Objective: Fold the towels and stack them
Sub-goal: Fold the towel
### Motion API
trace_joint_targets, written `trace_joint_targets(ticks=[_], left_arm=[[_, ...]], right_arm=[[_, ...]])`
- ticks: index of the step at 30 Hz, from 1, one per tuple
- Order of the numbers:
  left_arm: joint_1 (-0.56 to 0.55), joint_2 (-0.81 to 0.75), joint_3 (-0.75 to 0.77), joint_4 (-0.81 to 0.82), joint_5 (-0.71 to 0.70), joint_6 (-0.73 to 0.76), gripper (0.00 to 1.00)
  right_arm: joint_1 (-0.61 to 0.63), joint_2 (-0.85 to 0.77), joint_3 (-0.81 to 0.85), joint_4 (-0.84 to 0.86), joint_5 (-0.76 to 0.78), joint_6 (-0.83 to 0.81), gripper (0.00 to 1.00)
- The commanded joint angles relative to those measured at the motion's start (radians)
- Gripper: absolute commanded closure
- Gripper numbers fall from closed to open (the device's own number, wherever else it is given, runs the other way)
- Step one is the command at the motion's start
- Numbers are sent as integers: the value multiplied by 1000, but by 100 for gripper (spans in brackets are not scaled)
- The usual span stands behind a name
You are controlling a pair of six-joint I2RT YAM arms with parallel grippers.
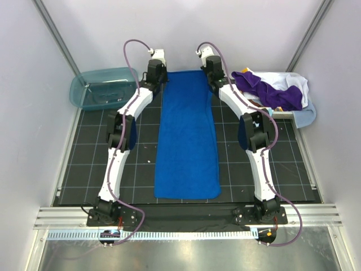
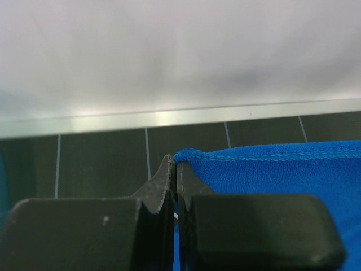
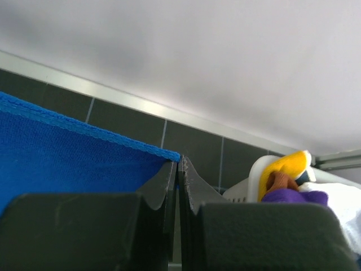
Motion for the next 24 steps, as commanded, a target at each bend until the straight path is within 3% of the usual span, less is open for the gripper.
trace_joint_targets(ticks=[1,6,15,24], left_arm=[[21,-111,-24,24,-27,-31,100],[21,-188,-111,12,-10,-61,100],[2,-389,-399,6,-22,-100,100],[-44,-559,-684,-8,-65,-155,100]], right_arm=[[-6,-106,-10,-52,34,54,91],[-6,-161,-70,-118,36,118,91],[17,-267,-196,-258,19,238,87],[51,-380,-432,-340,-41,367,89]])
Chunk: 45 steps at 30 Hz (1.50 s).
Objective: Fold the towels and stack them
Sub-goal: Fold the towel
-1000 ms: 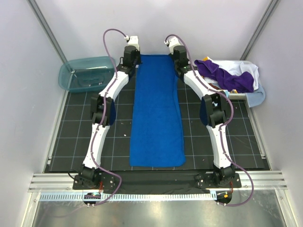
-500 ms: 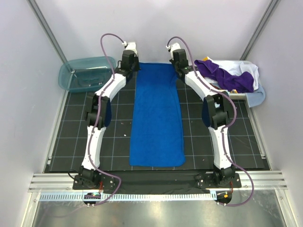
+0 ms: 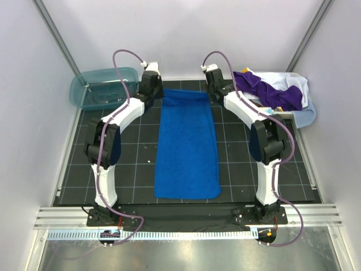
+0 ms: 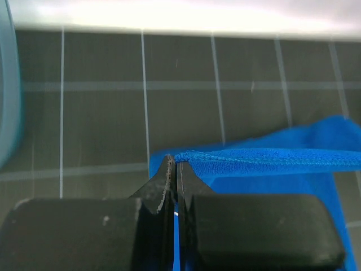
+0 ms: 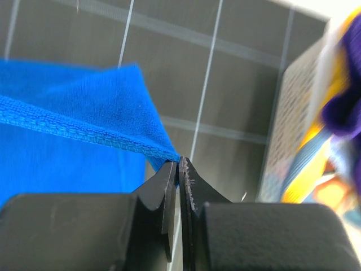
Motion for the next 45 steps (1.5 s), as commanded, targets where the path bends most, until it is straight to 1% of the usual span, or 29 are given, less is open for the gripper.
trace_joint_targets(ticks=[1,7,10,11,13,16,17,23,27,30,34,36,40,41,42,43,44,45], left_arm=[[-13,-87,-79,-5,-82,-29,100],[-58,-160,-202,-53,-148,-63,100],[-74,-195,-263,-71,-171,-95,100],[-78,-203,-278,-74,-174,-105,100],[-91,-221,-318,-91,-183,-130,100],[-104,-236,-358,-100,-195,-145,100],[-107,-241,-366,-105,-202,-145,100],[-116,-291,-391,-132,-238,-147,100],[-128,-343,-415,-168,-251,-147,100],[-142,-386,-458,-172,-254,-155,100],[-174,-422,-522,-163,-254,-182,100],[-193,-431,-547,-145,-252,-193,99],[-226,-457,-645,-94,-231,-224,88],[-228,-460,-662,-74,-220,-233,81],[-229,-465,-673,-70,-199,-248,78],[-233,-471,-690,-67,-194,-253,75],[-231,-476,-696,-68,-191,-257,66],[-231,-483,-700,-68,-183,-273,64]], right_arm=[[12,-99,-86,-53,11,74,89],[53,-196,-247,-50,-6,151,89],[96,-219,-299,-60,11,170,89],[108,-230,-321,-65,41,176,89],[136,-241,-336,-77,57,182,89],[174,-255,-358,-99,135,183,89],[179,-262,-364,-124,185,186,89],[181,-316,-370,-192,298,237,87],[182,-363,-359,-244,305,263,87],[197,-403,-399,-238,305,260,86],[222,-454,-440,-267,347,274,85],[230,-472,-480,-272,350,297,82],[236,-497,-569,-251,290,360,75],[236,-505,-607,-229,251,369,73],[236,-509,-627,-218,237,399,71],[236,-512,-664,-194,221,413,66],[236,-524,-683,-183,188,424,64],[234,-526,-698,-171,177,458,61]])
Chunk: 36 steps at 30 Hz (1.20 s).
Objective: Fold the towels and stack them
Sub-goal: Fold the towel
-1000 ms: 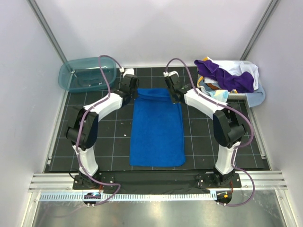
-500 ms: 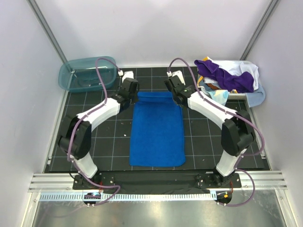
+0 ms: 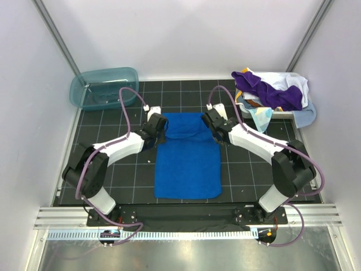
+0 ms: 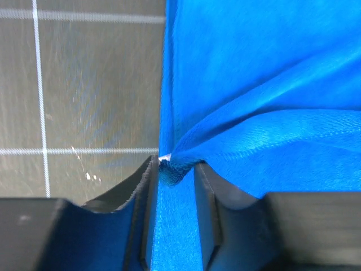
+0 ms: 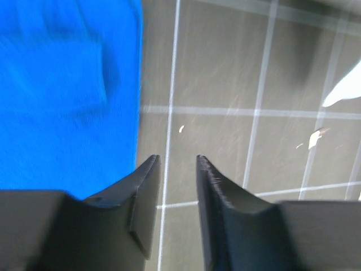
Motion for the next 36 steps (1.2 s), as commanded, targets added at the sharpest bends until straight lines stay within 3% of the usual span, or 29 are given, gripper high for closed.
trace_joint_targets(ticks=[1,9,15,19,26,36], left_arm=[[2,-70,-14,62,12,-55,63],[2,-150,-40,10,59,-114,60],[2,-145,-57,-21,72,-112,66],[3,-148,-46,-53,74,-172,58],[15,-145,-37,-94,106,-317,40],[64,-139,-80,-10,188,-460,36]], right_arm=[[2,-51,-60,69,-69,113,58],[-41,-26,-38,149,-255,234,55],[-46,63,107,134,-272,259,54],[-49,167,238,125,-307,288,54],[-71,297,321,118,-307,337,50],[-95,356,302,166,-344,400,50]])
